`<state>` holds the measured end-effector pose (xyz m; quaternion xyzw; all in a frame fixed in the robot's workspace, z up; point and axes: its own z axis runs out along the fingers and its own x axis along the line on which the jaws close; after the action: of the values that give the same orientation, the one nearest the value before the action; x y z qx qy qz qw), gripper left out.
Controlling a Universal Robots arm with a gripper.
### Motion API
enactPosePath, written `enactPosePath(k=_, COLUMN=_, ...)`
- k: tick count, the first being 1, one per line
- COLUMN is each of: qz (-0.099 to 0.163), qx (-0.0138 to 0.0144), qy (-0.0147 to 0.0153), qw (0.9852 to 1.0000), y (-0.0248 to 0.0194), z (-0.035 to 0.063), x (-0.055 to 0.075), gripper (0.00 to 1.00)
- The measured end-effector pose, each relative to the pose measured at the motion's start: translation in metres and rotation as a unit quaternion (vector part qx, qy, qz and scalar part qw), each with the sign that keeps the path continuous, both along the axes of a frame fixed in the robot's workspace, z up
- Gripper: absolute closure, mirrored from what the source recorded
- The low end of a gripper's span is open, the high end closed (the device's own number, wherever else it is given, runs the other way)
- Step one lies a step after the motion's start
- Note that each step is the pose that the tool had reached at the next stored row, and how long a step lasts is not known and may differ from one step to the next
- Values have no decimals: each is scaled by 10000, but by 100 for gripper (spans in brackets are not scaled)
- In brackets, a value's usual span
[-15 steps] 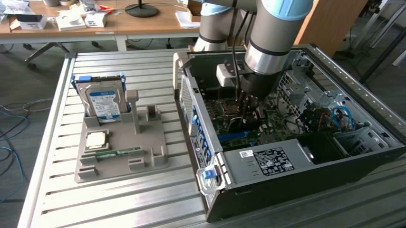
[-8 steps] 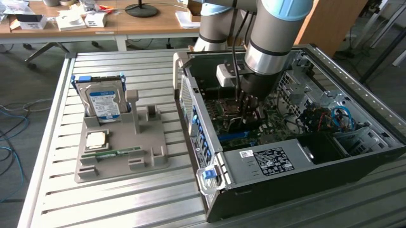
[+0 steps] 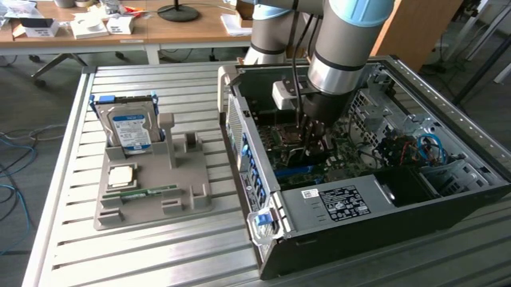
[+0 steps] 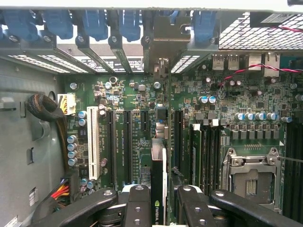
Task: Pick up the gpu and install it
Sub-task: 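Insert the gpu into the slot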
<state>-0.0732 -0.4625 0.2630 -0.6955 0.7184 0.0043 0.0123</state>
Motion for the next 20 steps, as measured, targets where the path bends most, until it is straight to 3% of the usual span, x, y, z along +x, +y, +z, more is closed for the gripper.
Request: enactPosePath(k=20, qz=-2, qx=1, qy=0, qw=10000, y=-1, z=-22, x=0, gripper=74)
